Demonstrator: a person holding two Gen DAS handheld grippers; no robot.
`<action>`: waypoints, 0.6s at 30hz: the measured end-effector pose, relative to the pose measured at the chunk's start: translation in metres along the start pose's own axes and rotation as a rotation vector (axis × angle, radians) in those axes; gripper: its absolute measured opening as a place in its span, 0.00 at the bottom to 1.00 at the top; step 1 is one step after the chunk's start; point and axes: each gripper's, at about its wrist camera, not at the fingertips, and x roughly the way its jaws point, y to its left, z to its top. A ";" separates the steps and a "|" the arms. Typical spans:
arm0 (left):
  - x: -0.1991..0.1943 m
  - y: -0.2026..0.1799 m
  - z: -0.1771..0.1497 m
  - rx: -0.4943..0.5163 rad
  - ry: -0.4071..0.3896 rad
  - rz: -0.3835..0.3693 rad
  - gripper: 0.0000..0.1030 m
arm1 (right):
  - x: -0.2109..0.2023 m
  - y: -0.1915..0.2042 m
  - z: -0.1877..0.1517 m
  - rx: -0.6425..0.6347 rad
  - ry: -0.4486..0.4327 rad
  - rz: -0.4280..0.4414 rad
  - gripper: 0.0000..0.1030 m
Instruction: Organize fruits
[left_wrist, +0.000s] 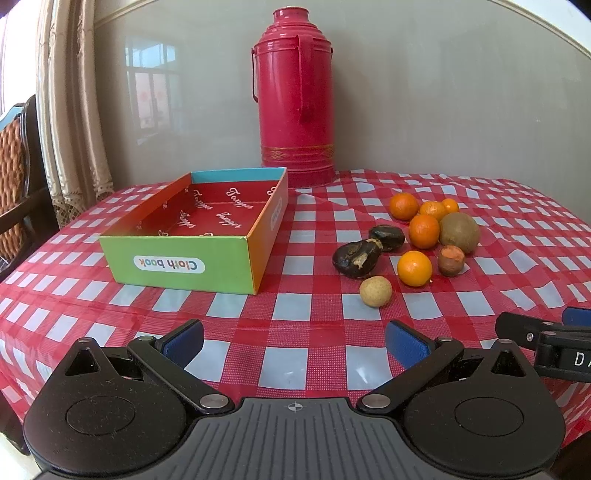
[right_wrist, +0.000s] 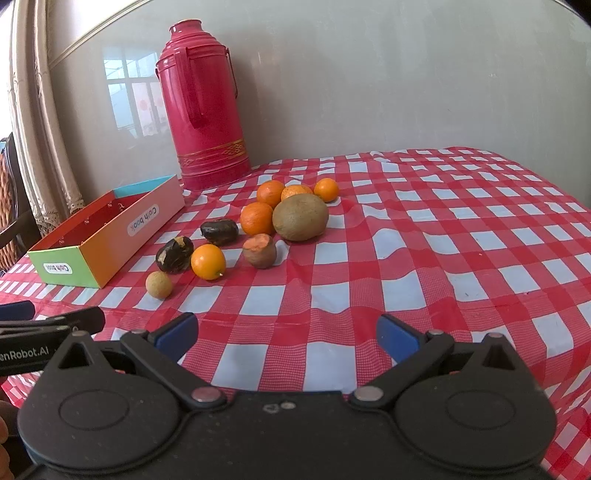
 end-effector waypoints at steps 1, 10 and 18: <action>0.000 0.000 0.000 0.000 0.000 0.001 1.00 | 0.000 0.000 0.000 0.000 0.000 0.000 0.95; 0.000 -0.001 0.000 0.002 0.000 0.002 1.00 | 0.000 0.000 0.000 -0.001 0.002 0.001 0.95; 0.000 -0.001 0.000 0.002 0.000 0.003 1.00 | 0.000 0.000 0.000 -0.001 0.003 0.001 0.95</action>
